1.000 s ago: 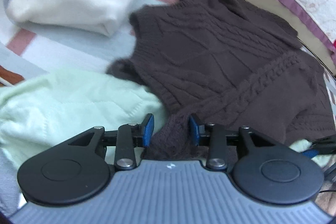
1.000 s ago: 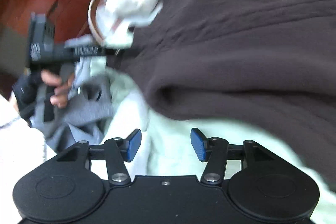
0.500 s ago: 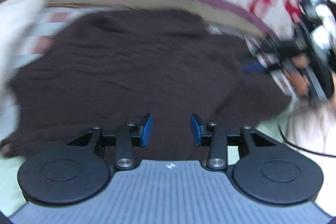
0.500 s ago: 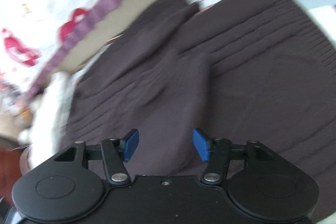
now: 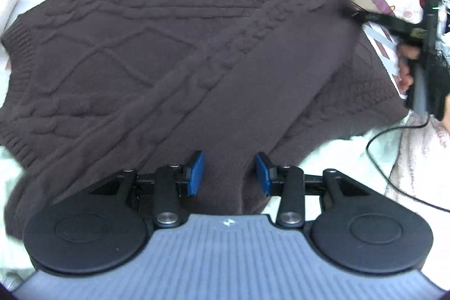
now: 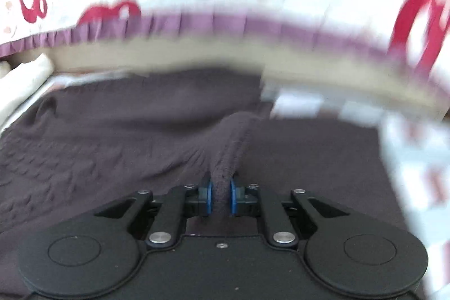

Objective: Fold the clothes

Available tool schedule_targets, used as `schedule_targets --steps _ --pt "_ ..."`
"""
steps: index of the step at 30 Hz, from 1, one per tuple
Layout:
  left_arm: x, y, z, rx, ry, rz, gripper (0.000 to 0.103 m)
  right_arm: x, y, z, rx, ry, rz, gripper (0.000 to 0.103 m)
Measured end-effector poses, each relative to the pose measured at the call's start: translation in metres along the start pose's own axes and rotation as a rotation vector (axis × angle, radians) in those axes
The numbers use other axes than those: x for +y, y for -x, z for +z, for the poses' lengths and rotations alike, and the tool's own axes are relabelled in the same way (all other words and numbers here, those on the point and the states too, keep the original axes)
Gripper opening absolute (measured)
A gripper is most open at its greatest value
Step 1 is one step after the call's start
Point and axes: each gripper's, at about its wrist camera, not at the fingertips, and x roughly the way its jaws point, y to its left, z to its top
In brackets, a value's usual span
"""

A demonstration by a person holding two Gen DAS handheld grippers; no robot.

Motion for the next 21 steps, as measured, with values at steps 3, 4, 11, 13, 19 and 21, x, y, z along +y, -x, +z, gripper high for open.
schedule_targets --steps 3,4,11,13,19,21 --pt "0.006 0.0 0.002 0.003 0.03 -0.018 0.039 -0.013 -0.005 -0.004 0.069 -0.067 -0.044 0.012" --pt "0.007 -0.002 0.003 0.003 0.044 -0.024 0.039 -0.02 -0.015 -0.01 0.125 -0.11 -0.034 0.013" --pt "0.009 0.023 -0.001 -0.073 0.042 0.048 0.037 -0.049 -0.021 -0.02 0.168 -0.287 -0.032 0.032" --pt "0.013 0.04 -0.002 -0.111 0.052 0.064 0.041 -0.035 -0.012 -0.016 0.123 -0.257 -0.017 0.032" --pt "0.087 0.09 -0.018 -0.274 0.332 0.357 0.04 0.007 0.015 -0.006 -0.012 -0.167 0.03 0.037" --pt "0.11 0.088 -0.025 -0.274 0.435 0.36 0.042 0.026 0.022 -0.004 -0.039 -0.141 0.084 0.042"
